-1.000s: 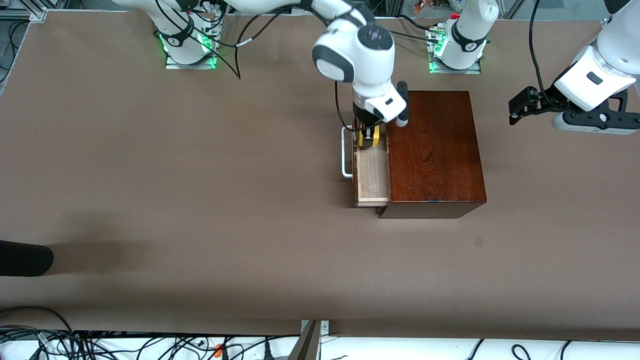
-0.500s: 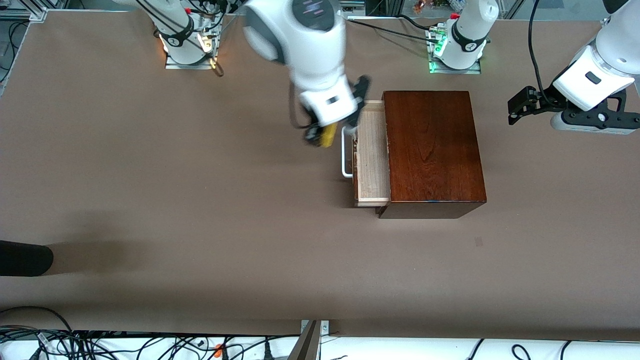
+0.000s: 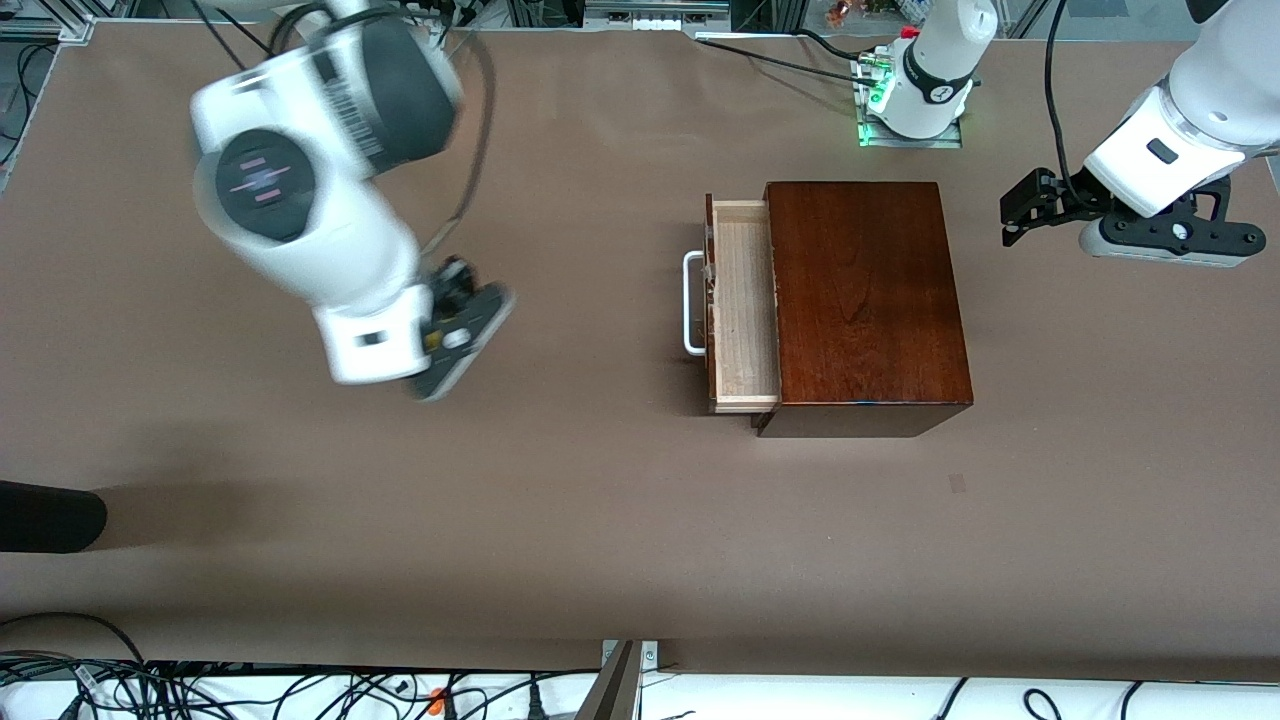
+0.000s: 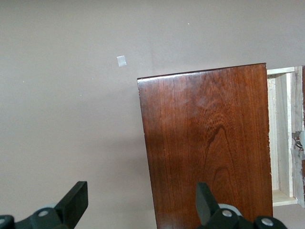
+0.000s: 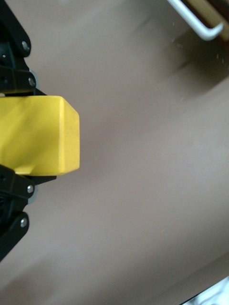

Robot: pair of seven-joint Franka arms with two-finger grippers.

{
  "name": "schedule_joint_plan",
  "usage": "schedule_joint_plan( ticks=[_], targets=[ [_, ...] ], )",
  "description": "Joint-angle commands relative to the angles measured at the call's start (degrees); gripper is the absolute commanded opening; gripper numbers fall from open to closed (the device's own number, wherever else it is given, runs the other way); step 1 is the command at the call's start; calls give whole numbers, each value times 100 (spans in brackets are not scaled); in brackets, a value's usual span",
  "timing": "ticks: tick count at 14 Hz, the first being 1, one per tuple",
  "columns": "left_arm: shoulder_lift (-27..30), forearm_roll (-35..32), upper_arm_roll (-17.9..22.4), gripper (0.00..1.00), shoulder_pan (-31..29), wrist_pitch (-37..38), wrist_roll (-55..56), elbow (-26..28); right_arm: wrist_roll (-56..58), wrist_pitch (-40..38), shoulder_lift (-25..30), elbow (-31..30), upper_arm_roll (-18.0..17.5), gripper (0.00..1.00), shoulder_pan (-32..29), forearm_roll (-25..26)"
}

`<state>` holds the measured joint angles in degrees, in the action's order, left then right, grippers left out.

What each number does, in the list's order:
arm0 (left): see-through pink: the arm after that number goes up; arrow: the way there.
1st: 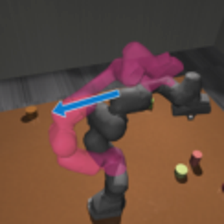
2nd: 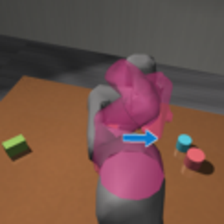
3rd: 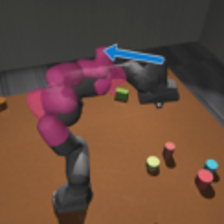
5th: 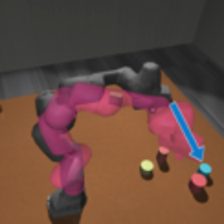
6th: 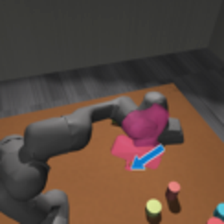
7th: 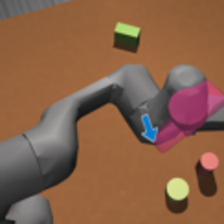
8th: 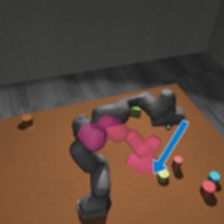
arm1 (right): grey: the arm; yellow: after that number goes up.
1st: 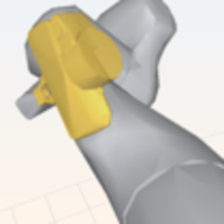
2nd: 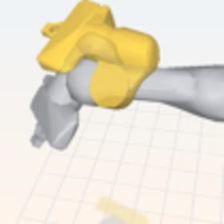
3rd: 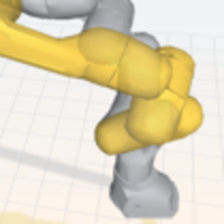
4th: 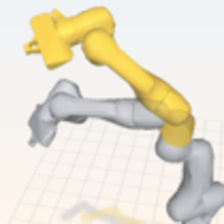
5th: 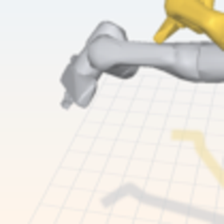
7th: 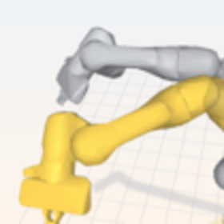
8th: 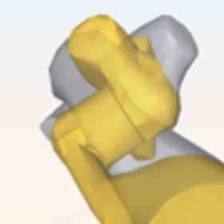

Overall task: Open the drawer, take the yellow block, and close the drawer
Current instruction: 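Lift the yellow cube out of the drawer and carry it away, then lower the cube with the right gripper while the left gripper reaches the drawer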

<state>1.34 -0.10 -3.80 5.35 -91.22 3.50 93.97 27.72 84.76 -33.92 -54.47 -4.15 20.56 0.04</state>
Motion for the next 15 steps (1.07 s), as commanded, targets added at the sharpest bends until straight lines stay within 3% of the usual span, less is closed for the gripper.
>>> schedule_joint_plan(
  ticks=[1,3,4,5,7,10,13,15],
  targets=[
    [24,-122,-199,100,28,122,-25,-98,-30,-47,395,-521,212,0,-245,-188],
    [6,-34,-375,100,36,201,-138,-90,-30,23,561,-932,396,0,-526,-555],
    [-90,-34,-576,100,45,236,-453,-90,-30,310,902,-1630,537,0,-553,-671],
    [-204,-34,-830,100,45,237,-969,-90,-30,1036,1497,-2925,634,0,-632,-680],
    [-528,-34,-1339,100,54,228,-1534,-90,-152,2328,2255,-4915,670,0,-904,-663],
    [-1038,79,-1807,100,71,140,-1843,-247,-512,4113,2548,-6783,766,0,-1089,-654],
    [-1435,195,-2098,100,71,-350,-2467,-397,-1117,5907,2198,-7735,775,0,-1116,-645],
    [-1593,195,-2107,100,54,-623,-2914,-406,-1636,6324,1891,-7834,767,0,-1107,-645]
  ],
)
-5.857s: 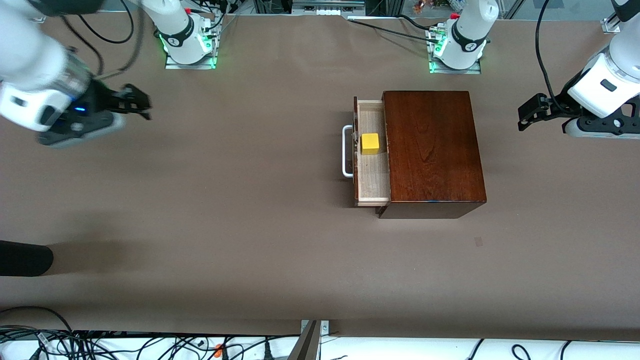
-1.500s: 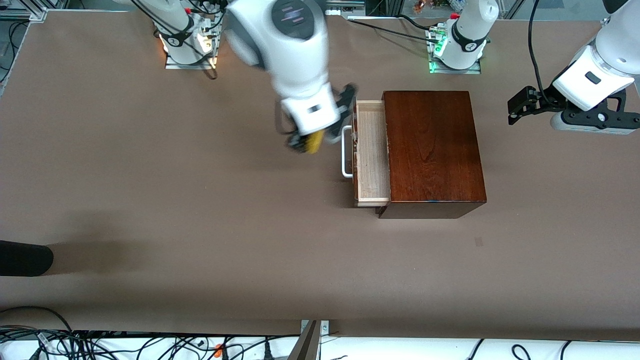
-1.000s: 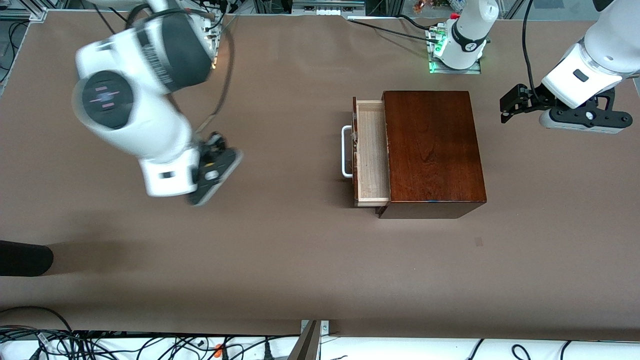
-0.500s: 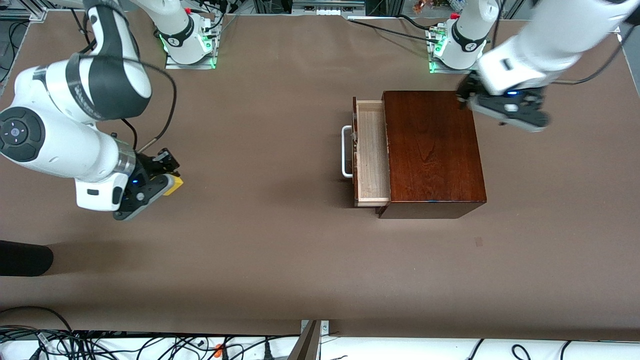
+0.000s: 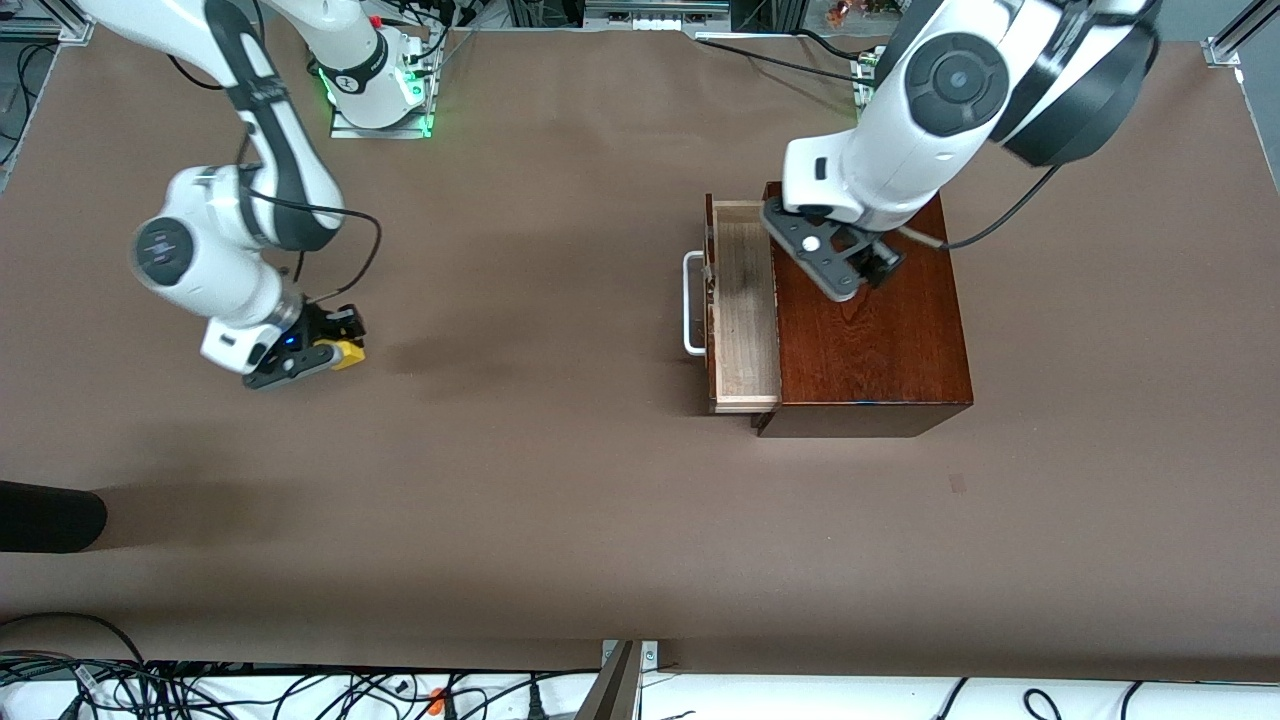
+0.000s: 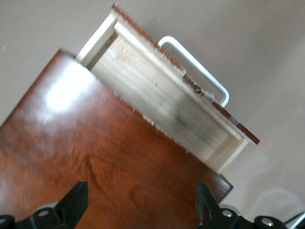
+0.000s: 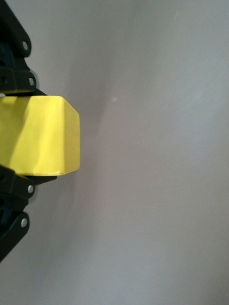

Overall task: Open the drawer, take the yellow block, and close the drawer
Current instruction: 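Lower the cube with the right gripper while the left gripper reaches the drawer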

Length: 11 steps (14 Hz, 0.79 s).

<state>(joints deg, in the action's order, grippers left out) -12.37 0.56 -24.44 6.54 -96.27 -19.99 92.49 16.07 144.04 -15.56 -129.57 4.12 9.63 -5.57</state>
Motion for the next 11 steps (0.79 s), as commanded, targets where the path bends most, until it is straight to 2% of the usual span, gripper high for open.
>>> schedule_joint_plan(
  ticks=[1,4,6,7,8,9,11],
  targets=[
    [-335,137,-43,100,-57,-381,-881,-258,-638,545,-60,-323,-86,0,-14,-85],
    [-634,146,-201,100,49,-1067,-1533,-258,-877,1142,-456,-315,-183,0,-5,-85],
    [-836,146,-385,100,110,-1585,-1884,-258,-877,1135,-457,-315,-183,0,-5,-85],
    [-976,146,-534,100,110,-1892,-2121,-258,-869,1126,-448,-315,-183,30,-5,-76],
    [-1117,146,-640,100,110,-2174,-2384,-258,-869,1126,-431,-306,-183,83,-5,-76],
    [-1257,146,-736,100,119,-2385,-2639,-258,-782,1126,-387,-297,-183,100,-5,-76],
    [-1460,85,-878,100,119,-2659,-3087,-249,-667,1074,-159,-271,-183,100,-23,-67]
  ],
)
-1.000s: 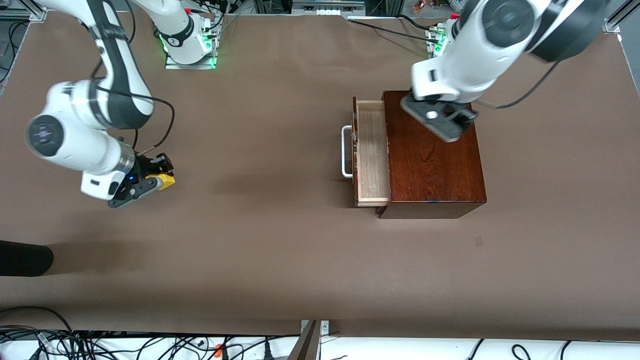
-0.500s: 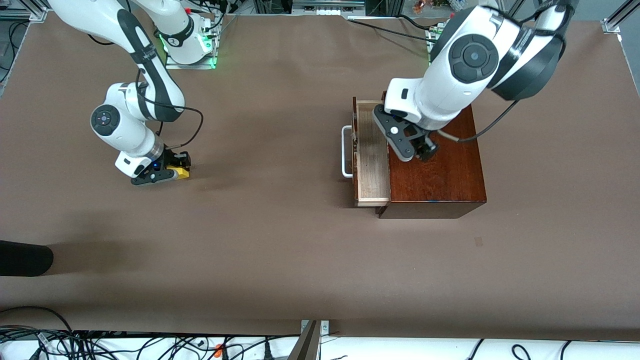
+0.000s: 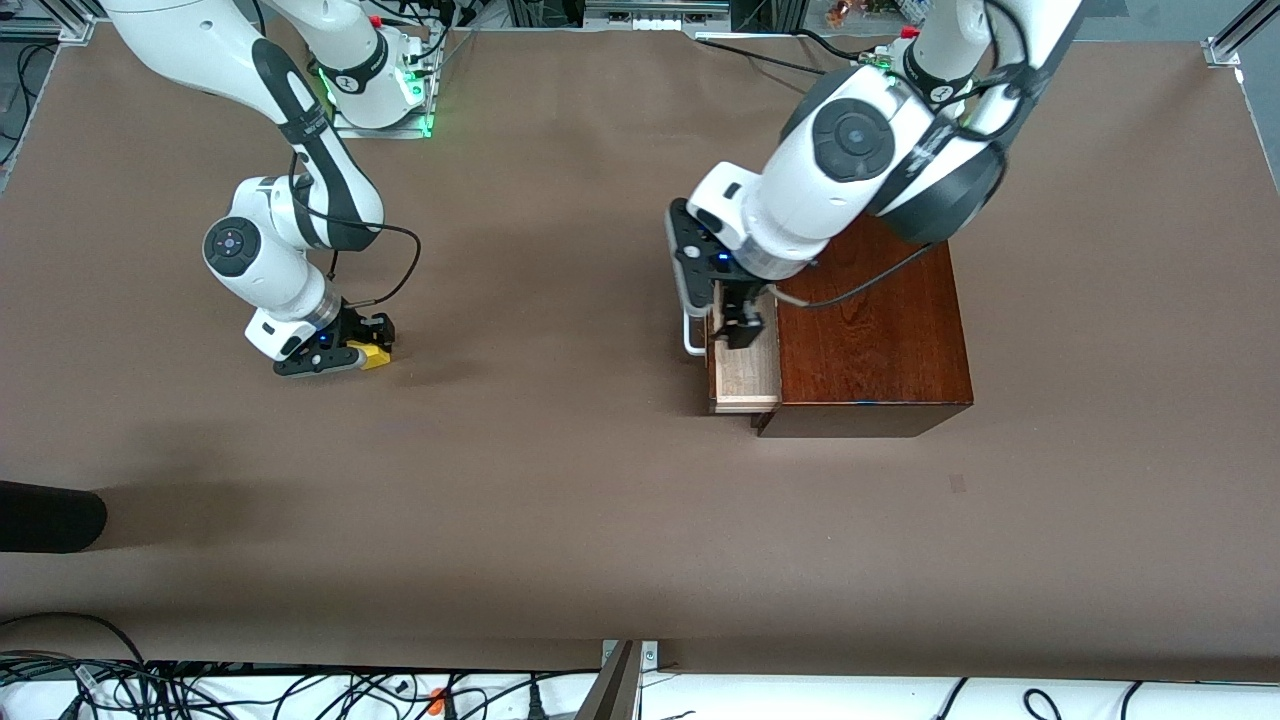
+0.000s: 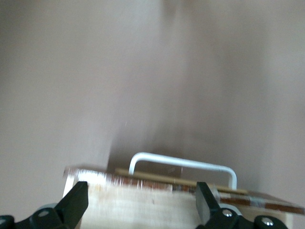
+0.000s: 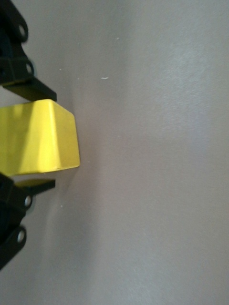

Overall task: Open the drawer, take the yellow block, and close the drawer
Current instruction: 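Lower the cube with the right gripper while the left gripper reaches the drawer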

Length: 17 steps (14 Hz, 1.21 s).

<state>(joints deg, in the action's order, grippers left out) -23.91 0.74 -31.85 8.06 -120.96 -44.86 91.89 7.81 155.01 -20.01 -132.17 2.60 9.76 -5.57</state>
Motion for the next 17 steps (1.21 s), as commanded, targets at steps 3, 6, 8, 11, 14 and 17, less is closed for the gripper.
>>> schedule_joint_plan(
  ticks=[3,6,8,11,14,17],
  targets=[
    [-509,41,-137,100,204,-288,-1217,-84,204,-951,952,173,-5,100,-114,-67],
    [-614,-177,-129,100,467,-314,-1218,127,-6,-2944,1420,1189,-5,100,-141,-85],
    [-659,-486,-129,100,599,-865,-1148,468,-235,-4219,1429,2138,12,100,-141,-58],
    [-667,-662,-102,100,618,-1325,-1130,892,-253,-5391,1587,3028,30,100,-141,195],
    [-773,-969,-93,100,600,-1299,-1060,980,-253,-6314,1667,3775,30,100,-124,293],
    [-729,-1023,-67,100,469,-949,-1024,1051,-358,-6852,1728,4093,48,100,-124,372]
  ],
)
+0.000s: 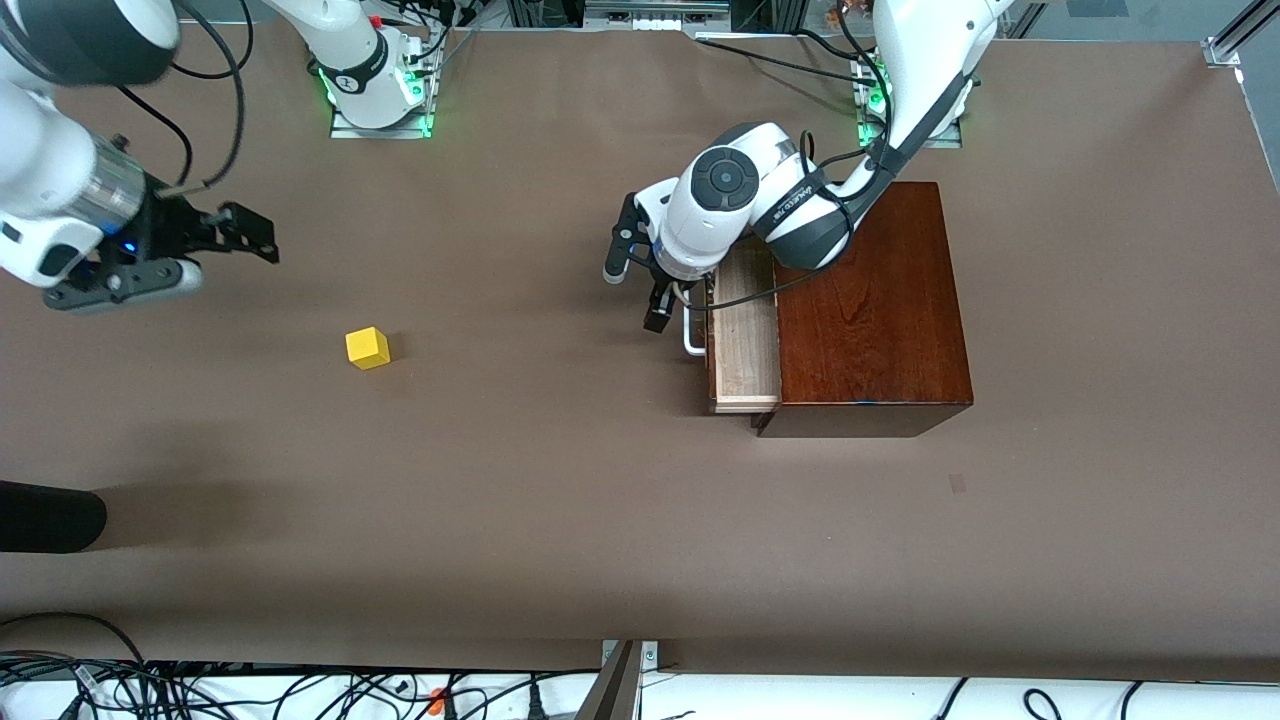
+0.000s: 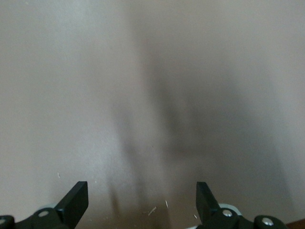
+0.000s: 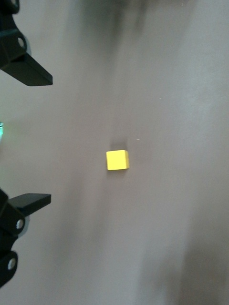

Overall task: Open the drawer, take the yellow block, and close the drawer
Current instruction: 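Push the drawer front into the box with the left gripper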

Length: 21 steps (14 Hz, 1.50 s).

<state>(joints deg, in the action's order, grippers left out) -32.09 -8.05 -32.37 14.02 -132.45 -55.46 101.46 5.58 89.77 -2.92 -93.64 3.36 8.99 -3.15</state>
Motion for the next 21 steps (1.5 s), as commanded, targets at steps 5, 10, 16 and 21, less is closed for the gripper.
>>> schedule_joint_plan(
  ticks=[5,10,16,21],
  targets=[
    [230,-144,-15,100,-435,1081,35,5,-153,-259,10,258,-46,100,-47,288],
    [282,-153,-15,100,-611,1398,26,-4,-118,-505,-121,592,-89,100,-12,596],
    [318,-196,-6,100,-699,1538,26,-4,-127,-487,-121,584,-55,100,-12,562],
    [362,-205,-15,100,-743,1644,26,-4,-136,-479,-121,592,-90,100,-12,535]
  ],
)
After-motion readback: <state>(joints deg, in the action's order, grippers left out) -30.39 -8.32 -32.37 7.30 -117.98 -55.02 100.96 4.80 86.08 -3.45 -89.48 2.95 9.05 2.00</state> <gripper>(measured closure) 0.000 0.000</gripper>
